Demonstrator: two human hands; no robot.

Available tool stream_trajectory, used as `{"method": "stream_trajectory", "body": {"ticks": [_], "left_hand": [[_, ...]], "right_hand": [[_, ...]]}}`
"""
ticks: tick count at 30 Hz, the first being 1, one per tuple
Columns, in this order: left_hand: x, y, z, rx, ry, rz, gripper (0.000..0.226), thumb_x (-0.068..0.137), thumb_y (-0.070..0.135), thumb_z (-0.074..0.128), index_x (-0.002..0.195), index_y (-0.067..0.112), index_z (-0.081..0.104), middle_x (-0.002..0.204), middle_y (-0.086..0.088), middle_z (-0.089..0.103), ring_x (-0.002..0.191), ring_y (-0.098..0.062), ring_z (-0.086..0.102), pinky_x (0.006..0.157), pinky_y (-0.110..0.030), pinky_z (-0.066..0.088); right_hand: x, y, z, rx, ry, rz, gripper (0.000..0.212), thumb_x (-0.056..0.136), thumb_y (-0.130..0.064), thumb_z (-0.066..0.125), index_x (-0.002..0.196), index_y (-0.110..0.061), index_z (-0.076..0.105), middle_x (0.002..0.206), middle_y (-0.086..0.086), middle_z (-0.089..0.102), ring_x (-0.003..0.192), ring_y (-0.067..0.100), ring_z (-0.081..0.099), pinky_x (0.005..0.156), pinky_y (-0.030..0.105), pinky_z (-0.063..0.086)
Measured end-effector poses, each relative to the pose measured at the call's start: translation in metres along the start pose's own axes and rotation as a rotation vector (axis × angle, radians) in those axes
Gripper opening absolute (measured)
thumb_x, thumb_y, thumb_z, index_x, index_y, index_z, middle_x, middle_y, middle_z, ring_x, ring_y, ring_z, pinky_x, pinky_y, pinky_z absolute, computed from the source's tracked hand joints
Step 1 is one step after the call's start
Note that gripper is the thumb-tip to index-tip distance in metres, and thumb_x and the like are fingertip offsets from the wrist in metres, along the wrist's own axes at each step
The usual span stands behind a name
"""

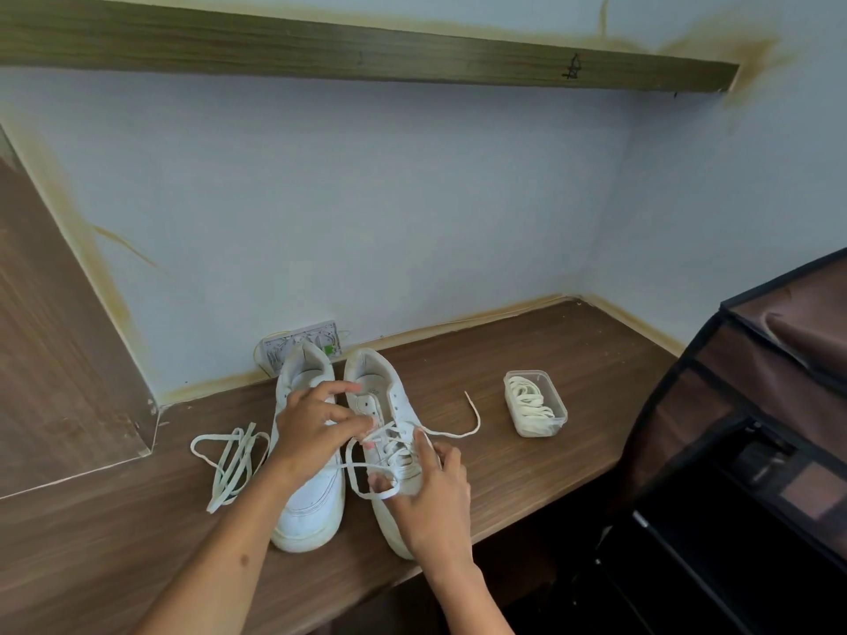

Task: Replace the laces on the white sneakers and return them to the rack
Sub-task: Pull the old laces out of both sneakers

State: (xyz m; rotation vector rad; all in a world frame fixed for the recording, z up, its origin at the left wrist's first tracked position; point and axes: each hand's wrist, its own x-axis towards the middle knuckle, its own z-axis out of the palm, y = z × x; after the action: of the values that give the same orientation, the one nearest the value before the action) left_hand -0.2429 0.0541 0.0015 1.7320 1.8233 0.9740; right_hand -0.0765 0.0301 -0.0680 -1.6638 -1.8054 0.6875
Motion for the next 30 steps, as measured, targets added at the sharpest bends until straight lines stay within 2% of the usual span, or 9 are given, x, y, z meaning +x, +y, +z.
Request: {"method": "stream_trajectory", "body": {"ticks": [5, 9, 14, 16, 19, 22, 24, 27, 30], "left_hand": [[0.0, 0.006, 0.008, 0.543, 0.264, 0.16, 0.035, 0.07, 0.075, 0.062, 0.067, 0.041, 0.072, 0.12, 0.022, 0.057, 0.122, -0.015, 0.036, 0.106, -0.043, 0.014], [0.001, 0.014, 0.017, 0.734, 0.268, 0.302, 0.025, 0.059, 0.064, 0.08, 0.061, 0.04, 0.072, 0.111, 0.015, 0.065, 0.115, -0.021, 0.045, 0.108, -0.054, 0.018], [0.005, 0.014, 0.024, 0.755, 0.258, 0.377, 0.02, 0.057, 0.037, 0.087, 0.05, 0.032, 0.069, 0.107, 0.015, 0.067, 0.113, -0.022, 0.052, 0.109, -0.05, 0.015], [0.005, 0.013, 0.017, 0.628, 0.305, 0.321, 0.018, 0.058, 0.036, 0.084, 0.051, 0.032, 0.068, 0.107, 0.02, 0.063, 0.115, -0.018, 0.046, 0.109, -0.045, 0.011], [0.001, 0.007, -0.007, 0.495, 0.331, 0.038, 0.022, 0.061, 0.045, 0.08, 0.052, 0.031, 0.064, 0.11, 0.024, 0.057, 0.118, -0.016, 0.037, 0.104, -0.04, 0.017], [-0.001, -0.004, -0.021, 0.659, 0.226, -0.227, 0.028, 0.068, 0.054, 0.069, 0.067, 0.026, 0.066, 0.118, 0.015, 0.056, 0.121, -0.022, 0.036, 0.105, -0.044, 0.021], [-0.002, -0.004, -0.017, 0.745, 0.157, -0.258, 0.03, 0.072, 0.058, 0.063, 0.083, 0.03, 0.066, 0.125, 0.011, 0.051, 0.128, -0.025, 0.032, 0.112, -0.052, 0.016], [-0.001, 0.004, -0.008, 0.697, 0.255, -0.029, 0.027, 0.073, 0.058, 0.064, 0.093, 0.04, 0.062, 0.131, 0.015, 0.048, 0.131, -0.023, 0.029, 0.111, -0.052, 0.008], [0.002, 0.009, 0.003, 0.7, 0.332, 0.21, 0.022, 0.066, 0.06, 0.068, 0.078, 0.041, 0.07, 0.119, 0.014, 0.059, 0.122, -0.024, 0.042, 0.11, -0.055, 0.01]], "right_hand": [[0.0, -0.001, 0.0, 0.005, 0.017, -0.012, 0.088, 0.081, -0.072, 0.053, 0.153, -0.034, 0.02, 0.139, -0.007, 0.031, 0.129, 0.011, 0.032, 0.11, 0.027, 0.026], [0.0, -0.003, 0.001, 0.012, 0.004, 0.005, 0.098, 0.069, -0.081, 0.04, 0.153, -0.034, 0.023, 0.138, -0.007, 0.033, 0.129, 0.012, 0.033, 0.111, 0.028, 0.025], [0.0, -0.003, 0.001, 0.006, 0.01, 0.018, 0.1, 0.067, -0.084, 0.034, 0.153, -0.034, 0.022, 0.139, -0.007, 0.033, 0.129, 0.012, 0.033, 0.111, 0.028, 0.026], [0.0, -0.003, 0.001, 0.002, 0.004, 0.008, 0.092, 0.076, -0.078, 0.046, 0.153, -0.033, 0.022, 0.14, -0.006, 0.032, 0.13, 0.013, 0.033, 0.112, 0.029, 0.027], [0.0, -0.001, 0.0, 0.001, 0.006, -0.002, 0.087, 0.081, -0.072, 0.052, 0.153, -0.033, 0.022, 0.141, -0.005, 0.031, 0.131, 0.014, 0.032, 0.112, 0.031, 0.028], [0.0, -0.002, 0.0, -0.006, 0.011, -0.018, 0.087, 0.081, -0.072, 0.054, 0.152, -0.033, 0.023, 0.141, -0.005, 0.032, 0.13, 0.014, 0.033, 0.111, 0.029, 0.029], [0.0, -0.002, 0.0, -0.006, 0.015, -0.021, 0.087, 0.081, -0.073, 0.053, 0.153, -0.032, 0.024, 0.142, -0.005, 0.032, 0.131, 0.014, 0.033, 0.111, 0.029, 0.029], [0.0, -0.001, 0.0, -0.014, 0.013, -0.016, 0.087, 0.081, -0.074, 0.051, 0.153, -0.032, 0.023, 0.143, -0.005, 0.031, 0.132, 0.013, 0.032, 0.112, 0.03, 0.028], [0.0, -0.002, 0.001, -0.023, 0.019, -0.019, 0.088, 0.081, -0.074, 0.05, 0.153, -0.032, 0.023, 0.143, -0.005, 0.031, 0.132, 0.013, 0.032, 0.111, 0.029, 0.027]]}}
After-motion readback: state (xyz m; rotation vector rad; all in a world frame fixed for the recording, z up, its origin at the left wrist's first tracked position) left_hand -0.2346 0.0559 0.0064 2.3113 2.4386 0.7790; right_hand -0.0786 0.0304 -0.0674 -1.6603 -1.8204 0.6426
